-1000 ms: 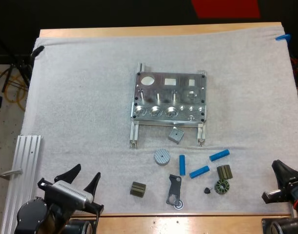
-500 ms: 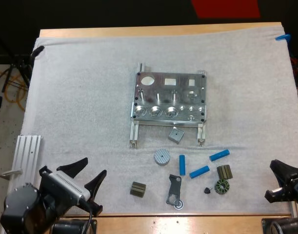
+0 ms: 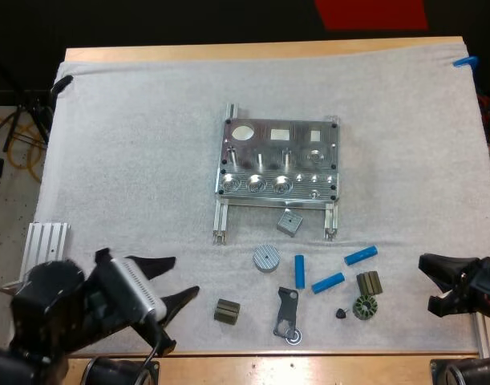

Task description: Load cells from right to left

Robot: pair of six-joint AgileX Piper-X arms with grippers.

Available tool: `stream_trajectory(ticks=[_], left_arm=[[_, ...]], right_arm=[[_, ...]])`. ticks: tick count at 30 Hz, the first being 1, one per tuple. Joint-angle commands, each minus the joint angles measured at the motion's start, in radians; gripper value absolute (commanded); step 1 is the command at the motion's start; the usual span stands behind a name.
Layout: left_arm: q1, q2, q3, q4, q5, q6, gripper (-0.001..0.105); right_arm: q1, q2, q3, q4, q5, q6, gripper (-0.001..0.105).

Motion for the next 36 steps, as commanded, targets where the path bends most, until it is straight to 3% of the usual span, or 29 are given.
stream_trajectory(ticks=[1,6,9,14,25,28,33,36], left_arm=[[-0.047,0.029,-0.007,0.012,0.008,0.001,0.054],[-0.171,0.121,-0.007,0.012,-0.001,-0.003,0.054],[-0.221,0.177,-0.007,0.002,-0.031,-0.008,0.054],[-0.279,0.261,-0.007,-0.039,-0.072,-0.034,0.054],[-0.305,0.446,-0.007,-0.209,-0.063,-0.124,0.054],[-0.305,0.497,-0.007,-0.229,-0.062,-0.176,0.054],[-0.312,0.577,-0.007,-0.230,-0.060,-0.355,0.054],[-0.351,0.608,-0.007,-0.239,-0.070,-0.414,0.054]], right_arm=[[-0.002,0.016,-0.015,0.009,-0.042,-0.004,0.005],[-0.002,0.059,-0.015,0.036,-0.070,-0.003,0.028],[-0.002,0.073,-0.015,0.054,-0.070,-0.003,0.032],[-0.002,0.073,-0.015,0.054,-0.070,-0.005,0.032],[-0.002,0.104,-0.015,0.054,-0.070,-0.005,0.032],[-0.002,0.123,-0.015,0.054,-0.070,-0.005,0.032],[-0.002,0.148,-0.015,0.054,-0.050,-0.007,0.032],[-0.002,0.148,-0.015,0.050,-0.032,-0.012,0.032]])
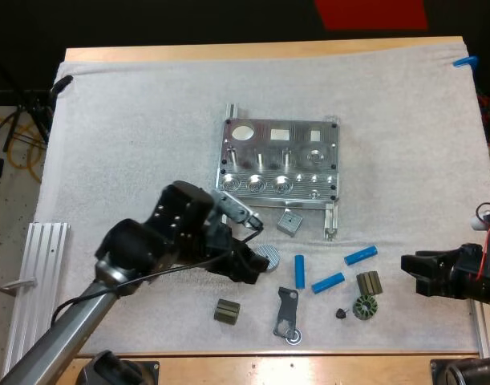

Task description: Load cells from right to left

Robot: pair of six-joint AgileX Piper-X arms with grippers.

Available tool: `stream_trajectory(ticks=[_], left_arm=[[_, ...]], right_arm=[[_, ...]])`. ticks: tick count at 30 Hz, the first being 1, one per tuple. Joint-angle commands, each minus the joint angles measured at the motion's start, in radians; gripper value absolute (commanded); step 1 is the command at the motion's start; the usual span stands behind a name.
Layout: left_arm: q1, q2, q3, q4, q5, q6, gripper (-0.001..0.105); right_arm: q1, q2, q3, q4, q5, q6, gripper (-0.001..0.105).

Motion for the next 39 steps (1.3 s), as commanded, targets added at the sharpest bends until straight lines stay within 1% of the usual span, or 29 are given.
stream_trajectory(ticks=[1,6,7,8,9,11,14,17,21,26,34,36,39], left_arm=[[-0.035,0.013,-0.007,-0.019,-0.019,-0.054,0.054],[-0.155,0.062,-0.007,-0.092,-0.218,-0.137,0.054],[-0.167,0.067,-0.007,-0.103,-0.229,-0.147,0.054],[-0.188,0.082,-0.007,-0.123,-0.255,-0.191,0.054],[-0.204,0.100,-0.007,-0.145,-0.262,-0.234,0.054],[-0.223,0.128,-0.007,-0.174,-0.262,-0.254,0.054],[-0.256,0.168,-0.007,-0.203,-0.262,-0.254,0.054],[-0.286,0.216,-0.007,-0.228,-0.262,-0.303,0.054],[-0.311,0.283,-0.007,-0.254,-0.283,-0.361,0.054],[-0.312,0.362,-0.007,-0.266,-0.292,-0.430,0.054],[-0.312,0.460,-0.007,-0.326,-0.302,-0.434,0.054],[-0.312,0.487,-0.007,-0.349,-0.296,-0.465,0.054],[-0.312,0.514,-0.007,-0.374,-0.292,-0.479,0.054]], right_arm=[[-0.002,0.000,-0.010,-0.004,0.014,-0.012,0.032],[-0.002,0.000,-0.010,-0.007,0.029,-0.012,0.032],[-0.002,0.000,-0.010,-0.007,0.032,-0.012,0.032],[-0.002,0.000,-0.010,-0.007,0.043,-0.012,0.032],[-0.002,0.000,-0.010,-0.007,0.060,-0.012,0.032],[-0.002,0.000,-0.010,-0.007,0.082,-0.012,0.032],[-0.002,0.000,-0.010,-0.007,0.096,-0.012,0.032],[-0.002,0.000,-0.010,-0.007,0.103,-0.012,0.032],[-0.002,0.000,-0.010,-0.007,0.103,-0.012,0.032],[-0.002,0.000,-0.010,-0.007,0.103,-0.012,0.032],[-0.002,0.000,-0.010,-0.007,0.103,-0.012,0.032],[-0.002,0.000,-0.010,-0.007,0.103,-0.012,0.032],[-0.002,0.000,-0.010,-0.007,0.103,-0.012,0.032]])
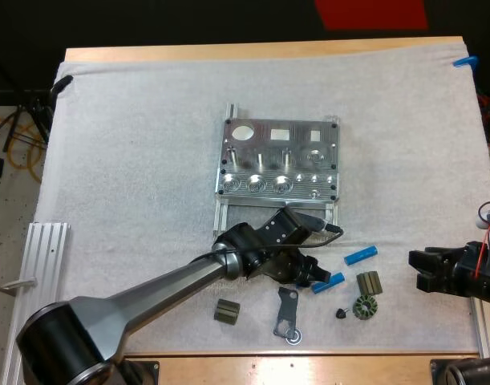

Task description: Load cells from right to left

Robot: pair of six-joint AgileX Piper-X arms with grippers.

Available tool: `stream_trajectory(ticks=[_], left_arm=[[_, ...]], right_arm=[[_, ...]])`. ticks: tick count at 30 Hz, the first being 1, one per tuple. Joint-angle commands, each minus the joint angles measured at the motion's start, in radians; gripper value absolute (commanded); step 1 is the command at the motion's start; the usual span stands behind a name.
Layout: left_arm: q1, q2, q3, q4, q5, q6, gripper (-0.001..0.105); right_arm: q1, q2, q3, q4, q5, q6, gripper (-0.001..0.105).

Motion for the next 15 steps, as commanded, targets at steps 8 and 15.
stream_trajectory(ticks=[8,15], left_arm=[[-0.005,0.056,-0.007,-0.049,-0.005,-0.016,0.054],[-0.005,0.106,-0.007,-0.059,0.008,-0.016,0.053]], right_arm=[[0.018,0.000,-0.010,-0.007,-0.001,-0.012,0.032],[0.061,0.000,-0.010,-0.007,0.001,-0.012,0.032]])
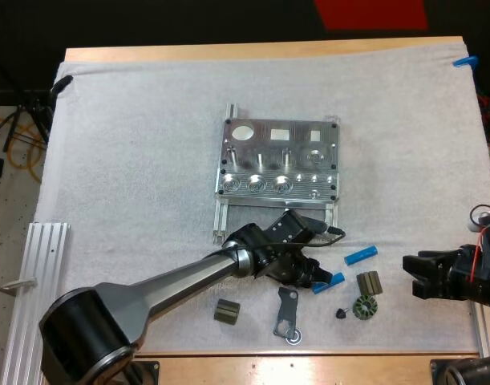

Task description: Load cells from right to left

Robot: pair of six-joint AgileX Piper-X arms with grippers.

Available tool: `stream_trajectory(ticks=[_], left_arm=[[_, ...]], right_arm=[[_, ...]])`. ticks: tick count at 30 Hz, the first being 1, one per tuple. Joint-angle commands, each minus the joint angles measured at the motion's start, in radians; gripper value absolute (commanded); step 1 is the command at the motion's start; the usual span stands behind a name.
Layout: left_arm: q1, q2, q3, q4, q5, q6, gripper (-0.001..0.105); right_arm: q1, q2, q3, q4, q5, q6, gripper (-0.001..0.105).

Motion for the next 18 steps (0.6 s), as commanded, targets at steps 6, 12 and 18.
stream_trajectory(ticks=[6,12,18], left_arm=[[-0.005,0.046,-0.006,-0.008,0.054,-0.009,0.053],[-0.005,0.047,-0.006,-0.023,0.080,-0.009,0.052],[0.001,0.047,-0.006,-0.023,0.090,-0.001,0.015]], right_arm=[[0.002,0.000,-0.010,-0.007,0.001,-0.012,0.032],[0.014,0.000,-0.010,-0.022,0.001,-0.012,0.032],[0.033,0.000,-0.010,-0.028,0.001,-0.012,0.032]])
